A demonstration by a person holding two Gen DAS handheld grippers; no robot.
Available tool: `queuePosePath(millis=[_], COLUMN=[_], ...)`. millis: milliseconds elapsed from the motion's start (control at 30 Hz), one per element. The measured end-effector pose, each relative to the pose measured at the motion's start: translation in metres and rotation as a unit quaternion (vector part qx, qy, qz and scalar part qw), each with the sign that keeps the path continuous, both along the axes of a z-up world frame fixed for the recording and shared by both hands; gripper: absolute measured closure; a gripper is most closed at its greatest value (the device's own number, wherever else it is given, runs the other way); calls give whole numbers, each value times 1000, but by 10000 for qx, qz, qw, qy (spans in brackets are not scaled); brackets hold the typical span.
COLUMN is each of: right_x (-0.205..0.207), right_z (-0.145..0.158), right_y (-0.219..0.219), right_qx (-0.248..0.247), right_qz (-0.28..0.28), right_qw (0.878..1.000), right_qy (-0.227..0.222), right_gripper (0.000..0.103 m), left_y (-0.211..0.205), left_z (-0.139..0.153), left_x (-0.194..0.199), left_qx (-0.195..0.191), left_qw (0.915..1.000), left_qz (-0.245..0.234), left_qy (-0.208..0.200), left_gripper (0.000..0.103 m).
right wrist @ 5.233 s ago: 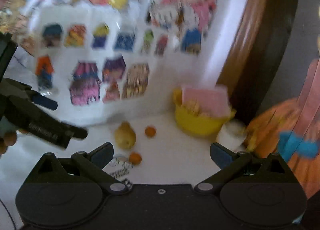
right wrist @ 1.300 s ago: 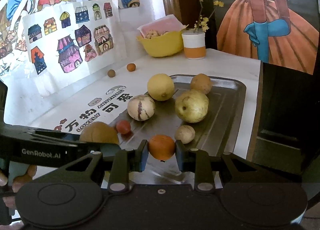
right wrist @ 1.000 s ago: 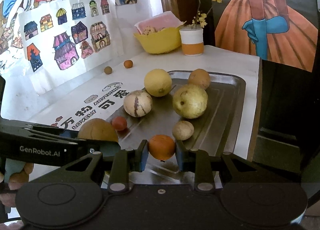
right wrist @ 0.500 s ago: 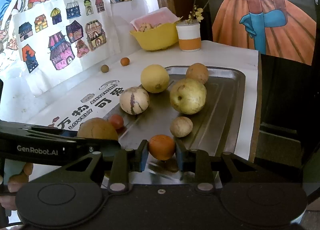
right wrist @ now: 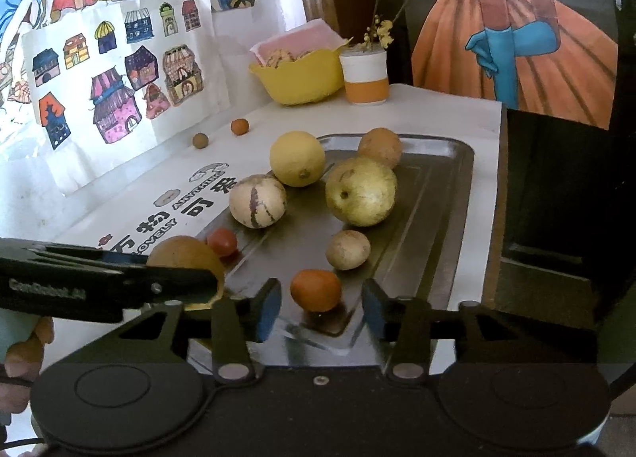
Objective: Organize fruits
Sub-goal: 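Open both tools to release the pear and orange on the tray, then withdraw both open tools from the tray toward the last loose fruits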
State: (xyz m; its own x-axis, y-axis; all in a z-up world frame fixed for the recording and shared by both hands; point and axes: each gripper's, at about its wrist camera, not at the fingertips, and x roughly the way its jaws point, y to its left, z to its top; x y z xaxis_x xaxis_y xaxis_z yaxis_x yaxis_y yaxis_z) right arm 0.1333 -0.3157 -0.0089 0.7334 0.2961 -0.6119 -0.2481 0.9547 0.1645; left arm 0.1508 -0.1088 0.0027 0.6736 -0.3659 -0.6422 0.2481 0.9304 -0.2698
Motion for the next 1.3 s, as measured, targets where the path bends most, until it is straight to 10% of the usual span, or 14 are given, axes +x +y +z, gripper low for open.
queuePosePath(millis=[467,1300], right_x=[-45,-93], right_z=[27,62], right_y=[-5,111], right_qx=[-209,-553], right_qz=[-167,1397], right_qw=[9991,9882], right_qy=[-316,288], right_gripper=[3,1], left_y=[27,142], left_z=[22,25], left_x=[-34,-83], left_qx=[-61,835], left_qw=[9985,9941], left_qz=[-47,619], left_qy=[-540,301], left_gripper=[1,1])
